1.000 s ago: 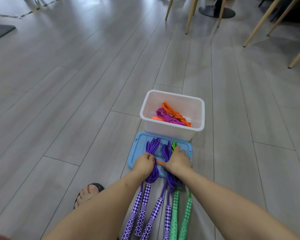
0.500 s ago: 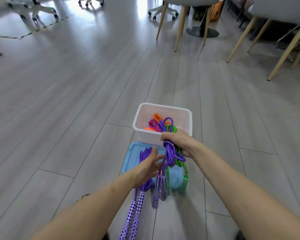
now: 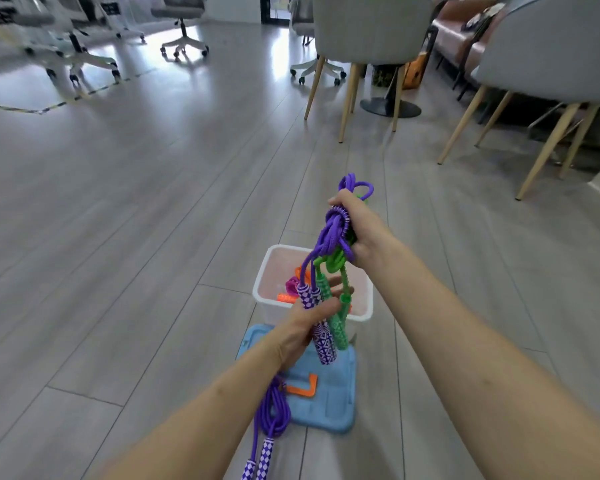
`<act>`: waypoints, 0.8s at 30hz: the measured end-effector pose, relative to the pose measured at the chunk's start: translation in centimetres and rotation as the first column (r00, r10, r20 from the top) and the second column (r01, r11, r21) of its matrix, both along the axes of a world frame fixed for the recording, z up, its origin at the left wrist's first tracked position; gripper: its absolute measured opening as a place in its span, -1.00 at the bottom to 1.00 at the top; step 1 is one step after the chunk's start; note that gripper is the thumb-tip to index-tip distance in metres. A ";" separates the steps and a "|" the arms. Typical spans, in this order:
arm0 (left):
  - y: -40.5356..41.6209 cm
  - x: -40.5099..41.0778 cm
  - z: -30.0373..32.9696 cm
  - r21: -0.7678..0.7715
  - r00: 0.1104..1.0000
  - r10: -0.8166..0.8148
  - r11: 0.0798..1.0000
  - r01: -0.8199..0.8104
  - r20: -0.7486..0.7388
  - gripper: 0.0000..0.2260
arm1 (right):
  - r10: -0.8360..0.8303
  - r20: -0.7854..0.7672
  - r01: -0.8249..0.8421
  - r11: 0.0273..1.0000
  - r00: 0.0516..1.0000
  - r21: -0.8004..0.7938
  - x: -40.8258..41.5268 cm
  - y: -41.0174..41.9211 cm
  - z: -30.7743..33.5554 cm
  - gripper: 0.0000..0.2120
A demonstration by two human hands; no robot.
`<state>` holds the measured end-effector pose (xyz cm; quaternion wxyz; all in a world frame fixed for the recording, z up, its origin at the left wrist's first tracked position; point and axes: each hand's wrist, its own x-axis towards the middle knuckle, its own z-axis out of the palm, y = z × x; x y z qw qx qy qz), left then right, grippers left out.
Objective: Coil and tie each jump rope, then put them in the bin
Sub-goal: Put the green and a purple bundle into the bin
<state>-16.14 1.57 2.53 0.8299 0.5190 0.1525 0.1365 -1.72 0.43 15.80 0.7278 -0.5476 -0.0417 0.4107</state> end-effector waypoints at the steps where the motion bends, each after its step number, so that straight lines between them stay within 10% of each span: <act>1: 0.3 0.5 0.7 0.035 1.000 -0.004 0.999 0.004 0.016 -0.29 | -0.004 -0.010 0.005 1.000 1.000 0.028 0.3 0.5 0.3 -0.79; 9: 5.2 3.7 2.1 0.488 0.960 0.125 0.873 0.015 -0.252 -0.71 | -0.138 0.002 0.136 0.975 0.990 0.176 3.9 1.0 1.1 -0.78; 16: 11.8 6.1 3.0 0.934 0.935 0.182 0.249 0.255 -0.304 -0.65 | -0.277 0.114 0.247 0.943 0.954 0.222 7.3 -1.5 -3.4 -0.81; 20: 11.8 8.3 -0.1 0.906 0.906 0.241 -0.162 0.391 -0.348 -0.63 | -0.306 0.185 0.279 0.947 0.934 0.159 8.2 -1.8 -8.0 -0.64; 24: 12.3 9.4 -3.6 0.808 0.866 0.254 -0.320 0.495 -0.430 -0.59 | -0.219 0.295 0.241 0.970 0.930 -0.041 9.0 -2.5 -12.5 -0.26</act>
